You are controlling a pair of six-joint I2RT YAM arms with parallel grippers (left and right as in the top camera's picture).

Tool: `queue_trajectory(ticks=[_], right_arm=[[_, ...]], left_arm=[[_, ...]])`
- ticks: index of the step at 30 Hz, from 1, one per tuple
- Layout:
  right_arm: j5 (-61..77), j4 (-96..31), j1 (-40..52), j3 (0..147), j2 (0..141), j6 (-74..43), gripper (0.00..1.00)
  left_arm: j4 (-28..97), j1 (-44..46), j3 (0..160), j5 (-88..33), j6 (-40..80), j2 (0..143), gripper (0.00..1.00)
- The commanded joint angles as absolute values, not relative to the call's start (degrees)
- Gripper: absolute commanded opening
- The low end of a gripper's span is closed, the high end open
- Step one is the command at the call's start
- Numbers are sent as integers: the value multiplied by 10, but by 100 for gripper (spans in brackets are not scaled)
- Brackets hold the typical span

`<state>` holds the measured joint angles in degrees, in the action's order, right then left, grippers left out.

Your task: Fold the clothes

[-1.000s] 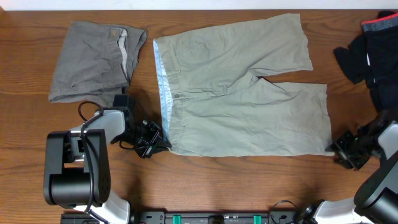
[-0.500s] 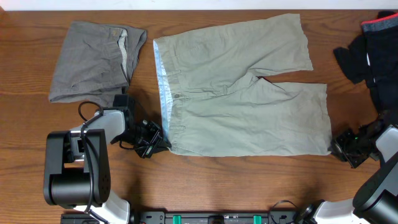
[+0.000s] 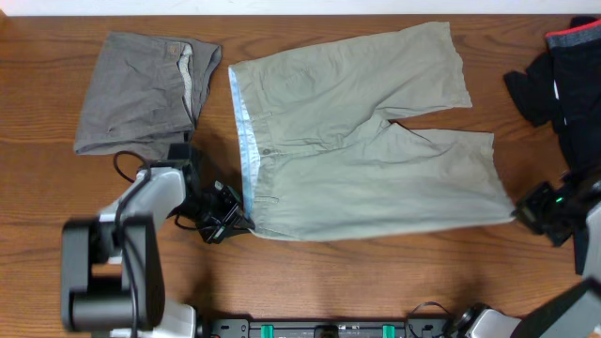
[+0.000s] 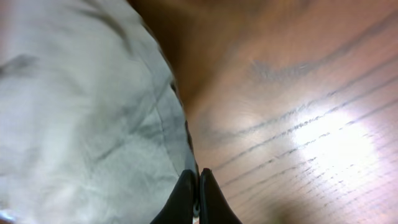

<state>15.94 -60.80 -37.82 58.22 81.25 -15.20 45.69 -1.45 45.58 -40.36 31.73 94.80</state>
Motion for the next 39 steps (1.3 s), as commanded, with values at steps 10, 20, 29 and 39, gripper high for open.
queue_trajectory(ticks=[10, 20, 29, 39], right_arm=[[98, -758, -389, 899, 726, -156, 1], [103, -771, -385, 1085, 754, -210, 2], [118, -825, -347, 1074, 845, -160, 1], [210, -786, -291, 898, 911, -80, 11]], left_arm=[[594, -17, 524, -243, 272, 592, 6], [724, -17, 602, -182, 216, 535, 6], [696, -17, 602, -170, 214, 581, 6], [665, -17, 602, -168, 214, 627, 6]])
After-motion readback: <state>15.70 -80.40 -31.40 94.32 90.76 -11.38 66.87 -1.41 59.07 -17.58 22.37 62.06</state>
